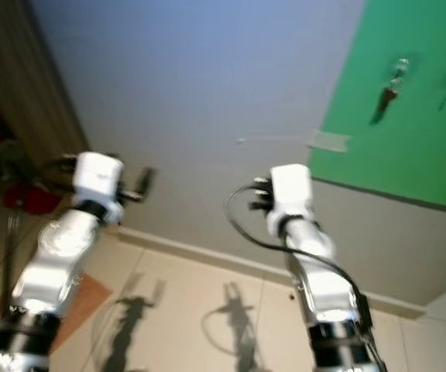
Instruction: Hang keys on a hook
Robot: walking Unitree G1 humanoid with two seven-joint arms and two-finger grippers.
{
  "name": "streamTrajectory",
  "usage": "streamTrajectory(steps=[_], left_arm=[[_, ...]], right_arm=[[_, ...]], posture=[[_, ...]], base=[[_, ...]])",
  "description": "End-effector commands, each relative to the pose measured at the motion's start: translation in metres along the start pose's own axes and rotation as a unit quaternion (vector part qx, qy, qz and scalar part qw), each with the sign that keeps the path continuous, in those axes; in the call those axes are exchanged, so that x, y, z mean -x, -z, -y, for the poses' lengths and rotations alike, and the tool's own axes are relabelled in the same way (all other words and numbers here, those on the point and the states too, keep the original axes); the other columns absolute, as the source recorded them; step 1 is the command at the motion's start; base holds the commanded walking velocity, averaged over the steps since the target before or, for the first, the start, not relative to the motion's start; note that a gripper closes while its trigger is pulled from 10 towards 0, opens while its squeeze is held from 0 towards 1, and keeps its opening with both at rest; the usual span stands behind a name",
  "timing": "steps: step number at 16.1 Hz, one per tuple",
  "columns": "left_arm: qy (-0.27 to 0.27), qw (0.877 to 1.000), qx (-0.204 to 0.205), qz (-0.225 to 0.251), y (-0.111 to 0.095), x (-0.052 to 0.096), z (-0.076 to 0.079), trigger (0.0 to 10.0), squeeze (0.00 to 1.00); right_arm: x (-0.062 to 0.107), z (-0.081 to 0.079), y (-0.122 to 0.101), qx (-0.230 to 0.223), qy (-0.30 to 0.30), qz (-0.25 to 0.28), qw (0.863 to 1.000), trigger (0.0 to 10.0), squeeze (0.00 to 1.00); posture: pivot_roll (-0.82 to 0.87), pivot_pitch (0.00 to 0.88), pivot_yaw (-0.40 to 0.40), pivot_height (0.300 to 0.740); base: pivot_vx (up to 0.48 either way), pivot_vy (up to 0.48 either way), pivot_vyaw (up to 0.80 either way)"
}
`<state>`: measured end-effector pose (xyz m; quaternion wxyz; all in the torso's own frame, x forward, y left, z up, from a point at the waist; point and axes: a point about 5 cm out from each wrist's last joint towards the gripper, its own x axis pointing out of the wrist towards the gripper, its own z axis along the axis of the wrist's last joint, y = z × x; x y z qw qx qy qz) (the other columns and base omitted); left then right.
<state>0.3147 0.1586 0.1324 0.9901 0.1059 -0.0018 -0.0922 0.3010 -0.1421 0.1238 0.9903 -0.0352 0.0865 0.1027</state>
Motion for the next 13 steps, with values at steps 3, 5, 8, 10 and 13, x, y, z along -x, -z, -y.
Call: streamTrajectory(steps=[3,5,8,10,13], left_arm=[[-0.002,1.0,0.021,0.006,-0.0039,-0.004,0.0053,10.0,0.0],[0.009,1.0,0.016,0.007,-0.0041,-0.0056,0.0091,10.0,0.0],[0.014,1.0,0.014,0.016,-0.0083,-0.0057,0.0122,10.0,0.0],[0.015,1.0,0.013,0.009,-0.003,-0.0026,0.0121,10.0,0.0],[0.008,1.0,0.019,0.005,-0.0017,-0.004,0.0107,10.0,0.0]], right_arm=[[-0.0002,0.0117,-0.0047,0.019,0.017,0.005,1.0,10.0,0.0],[0.0002,0.0131,-0.0048,0.027,0.02,0.004,0.999,10.0,0.0],[0.0,0.0123,-0.0028,-0.001,0.02,-0.002,1.0,10.0,0.0],[-0.0012,0.0125,-0.0036,-0.004,0.022,0.001,1.0,10.0,0.0],[-0.0001,0.0175,-0.0043,-0.003,0.052,0.002,0.999,10.0,0.0]], posture=[[-0.13,0.0,0.001,0.74],[-0.13,0.0,0.005,0.74],[-0.12,0.0,-0.003,0.74],[-0.12,0.0,-0.006,0.74],[-0.11,0.0,-0.006,0.74]], base=[[0.0,-0.16,0.0],[0.0,0.0,0.0],[0.0,0.0,-0.22],[0.0,0.0,-0.8],[0.0,0.0,-0.8]])
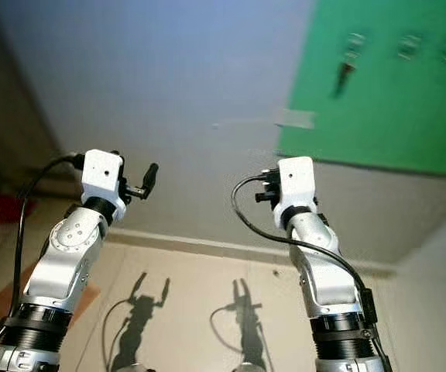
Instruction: Hang keys on a hook
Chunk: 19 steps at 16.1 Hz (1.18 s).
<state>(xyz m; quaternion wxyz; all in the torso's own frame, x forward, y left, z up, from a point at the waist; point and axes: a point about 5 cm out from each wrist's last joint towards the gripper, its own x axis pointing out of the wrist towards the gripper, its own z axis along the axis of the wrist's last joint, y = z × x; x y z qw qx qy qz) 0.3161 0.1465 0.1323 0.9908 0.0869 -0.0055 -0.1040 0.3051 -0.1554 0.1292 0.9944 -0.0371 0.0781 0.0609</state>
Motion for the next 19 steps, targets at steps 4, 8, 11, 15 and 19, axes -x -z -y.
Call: streamTrajectory(steps=[4,8,11,15,19], left_arm=[[-0.01,1.0,0.001,-0.01,0.008,0.01,0.0,10.0,0.0],[0.017,0.998,0.056,-0.024,0.013,0.018,-0.001,10.0,1.0],[0.01,0.997,0.069,-0.024,0.011,0.017,-0.003,10.0,1.0],[-0.01,0.999,0.035,-0.032,0.011,0.008,-0.005,10.0,1.0],[-0.007,0.999,0.025,-0.024,0.007,0.006,-0.003,10.0,0.0]], right_arm=[[0.002,0.008,0.008,0.001,0.03,-0.015,0.999,10.0,0.0],[0.002,0.008,0.01,-0.006,0.022,-0.022,1.0,10.0,1.0],[0.003,0.007,0.009,-0.006,0.026,-0.019,0.999,10.0,1.0],[0.014,0.016,0.012,-0.011,0.048,-0.018,0.999,10.0,1.0],[0.017,0.018,0.019,0.001,0.056,-0.036,0.998,10.0,1.0]], posture=[[-0.09,0.0,-0.041,0.74],[-0.07,0.0,-0.05,0.74],[-0.09,0.0,-0.037,0.74],[-0.13,0.0,0.006,0.74],[-0.14,0.0,0.001,0.74]], base=[[0.0,0.0,-0.8],[0.0,0.0,-0.8],[0.0,0.0,-0.8],[0.0,0.0,-0.8],[0.0,0.0,-0.8]])
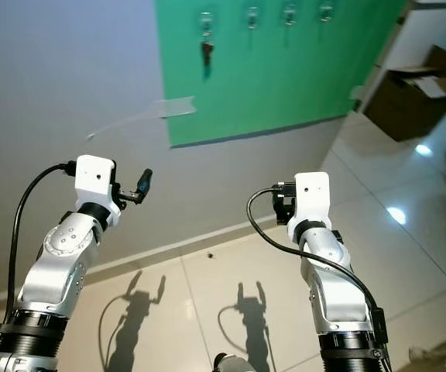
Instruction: Hang keys on a hook
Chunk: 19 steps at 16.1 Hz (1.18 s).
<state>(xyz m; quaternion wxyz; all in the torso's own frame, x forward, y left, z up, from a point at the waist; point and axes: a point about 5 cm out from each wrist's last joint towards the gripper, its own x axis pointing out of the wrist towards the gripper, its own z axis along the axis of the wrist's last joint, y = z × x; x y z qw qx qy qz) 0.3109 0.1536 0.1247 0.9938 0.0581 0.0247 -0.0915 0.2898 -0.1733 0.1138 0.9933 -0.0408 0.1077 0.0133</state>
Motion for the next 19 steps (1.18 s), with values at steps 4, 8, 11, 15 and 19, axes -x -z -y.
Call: streamTrajectory(steps=[4,8,11,15,19], left_arm=[[0.019,1.0,-0.015,0.006,0.0,-0.003,0.01,10.0,0.0],[0.023,0.999,-0.024,0.009,-0.001,-0.006,0.009,10.0,0.0],[0.036,0.999,-0.029,0.012,0.0,-0.006,0.015,10.0,0.0],[0.037,0.999,-0.026,0.017,-0.002,-0.009,0.017,10.0,0.0],[0.036,0.999,-0.026,0.013,0.002,-0.01,0.018,10.0,0.0]], right_arm=[[0.0,0.003,-0.002,0.008,0.003,-0.008,1.0,10.0,0.0],[0.0,0.004,-0.006,0.014,0.006,-0.002,1.0,10.0,0.0],[0.002,0.006,-0.005,0.016,0.011,-0.003,1.0,10.0,0.0],[0.001,0.007,-0.007,0.021,0.01,-0.001,1.0,10.0,0.0],[0.001,0.009,-0.008,0.024,0.01,-0.002,1.0,10.0,0.0]], posture=[[-0.15,0.0,-0.006,0.74],[-0.17,0.0,0.008,0.74],[-0.19,0.0,0.022,0.74],[-0.2,0.0,0.017,0.74],[-0.2,0.0,0.01,0.74]], base=[[0.0,0.0,-0.8],[0.0,0.0,-0.8],[0.0,0.0,-0.8],[0.0,0.0,-0.8],[0.0,0.0,-0.8]])
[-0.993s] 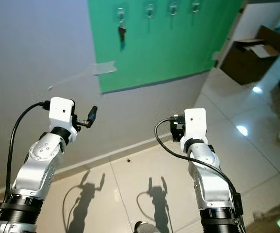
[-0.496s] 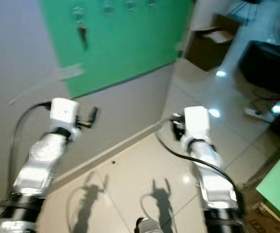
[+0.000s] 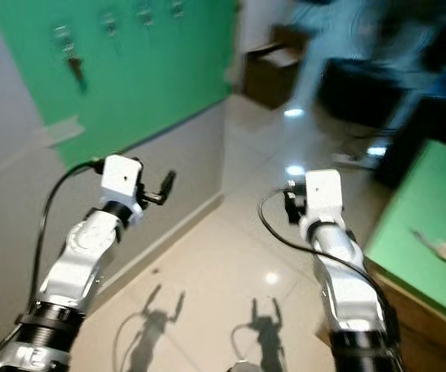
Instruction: Hang keys on a hook
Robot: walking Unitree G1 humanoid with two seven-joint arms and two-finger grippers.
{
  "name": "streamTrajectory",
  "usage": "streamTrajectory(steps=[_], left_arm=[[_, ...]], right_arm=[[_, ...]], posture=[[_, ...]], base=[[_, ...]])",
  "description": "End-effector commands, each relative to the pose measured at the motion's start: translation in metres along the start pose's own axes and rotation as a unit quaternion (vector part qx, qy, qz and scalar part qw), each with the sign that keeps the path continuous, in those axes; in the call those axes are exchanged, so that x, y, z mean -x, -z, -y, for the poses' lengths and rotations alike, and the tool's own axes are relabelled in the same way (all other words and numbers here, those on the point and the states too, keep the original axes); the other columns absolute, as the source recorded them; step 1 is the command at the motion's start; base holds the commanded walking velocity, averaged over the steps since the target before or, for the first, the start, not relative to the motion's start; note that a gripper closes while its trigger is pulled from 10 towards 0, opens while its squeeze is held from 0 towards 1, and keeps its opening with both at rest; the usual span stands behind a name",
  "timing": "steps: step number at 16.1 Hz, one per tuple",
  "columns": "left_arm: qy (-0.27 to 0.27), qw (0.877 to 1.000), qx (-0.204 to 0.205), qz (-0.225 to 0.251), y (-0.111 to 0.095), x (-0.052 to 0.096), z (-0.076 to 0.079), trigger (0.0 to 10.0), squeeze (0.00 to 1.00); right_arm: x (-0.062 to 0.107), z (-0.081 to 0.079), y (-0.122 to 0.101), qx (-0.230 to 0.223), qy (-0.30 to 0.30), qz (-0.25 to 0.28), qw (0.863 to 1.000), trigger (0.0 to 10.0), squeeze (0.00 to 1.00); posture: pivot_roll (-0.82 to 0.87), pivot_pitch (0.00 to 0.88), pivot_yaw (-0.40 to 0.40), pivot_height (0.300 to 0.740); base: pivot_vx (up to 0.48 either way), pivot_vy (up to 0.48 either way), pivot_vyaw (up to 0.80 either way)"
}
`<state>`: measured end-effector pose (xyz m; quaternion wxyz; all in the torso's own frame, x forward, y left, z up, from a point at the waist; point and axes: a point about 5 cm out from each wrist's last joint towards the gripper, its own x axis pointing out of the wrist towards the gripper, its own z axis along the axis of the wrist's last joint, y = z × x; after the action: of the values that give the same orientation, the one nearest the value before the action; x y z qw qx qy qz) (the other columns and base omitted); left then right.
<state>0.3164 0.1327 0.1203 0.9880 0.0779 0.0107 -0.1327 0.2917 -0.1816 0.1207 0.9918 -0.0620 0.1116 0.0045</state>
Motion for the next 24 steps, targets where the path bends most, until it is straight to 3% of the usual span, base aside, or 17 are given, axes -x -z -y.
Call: streamTrajectory(steps=[1,18,24], left_arm=[[-0.004,1.0,-0.004,-0.001,0.0004,0.0001,-0.0016,10.0,0.0],[0.004,1.0,-0.012,0.007,-0.0016,0.0012,-0.0007,10.0,0.0],[0.015,1.0,-0.013,0.022,-0.0042,0.0018,-0.0003,10.0,0.0]], right_arm=[[0.0011,-0.0001,-0.0018,0.005,-0.002,0.002,1.0,10.0,0.0],[0.0016,-0.0024,-0.0019,0.006,-0.002,0.001,1.0,10.0,0.0],[0.0012,-0.0022,-0.0038,0.035,0.001,0.01,0.999,10.0,0.0]], posture=[[-0.2,0.0,0.009,0.74],[-0.2,0.0,0.021,0.74],[-0.2,0.0,0.021,0.74]], base=[[0.0,0.0,-0.8],[0.0,0.0,-0.8],[0.043,0.0,-0.44]])
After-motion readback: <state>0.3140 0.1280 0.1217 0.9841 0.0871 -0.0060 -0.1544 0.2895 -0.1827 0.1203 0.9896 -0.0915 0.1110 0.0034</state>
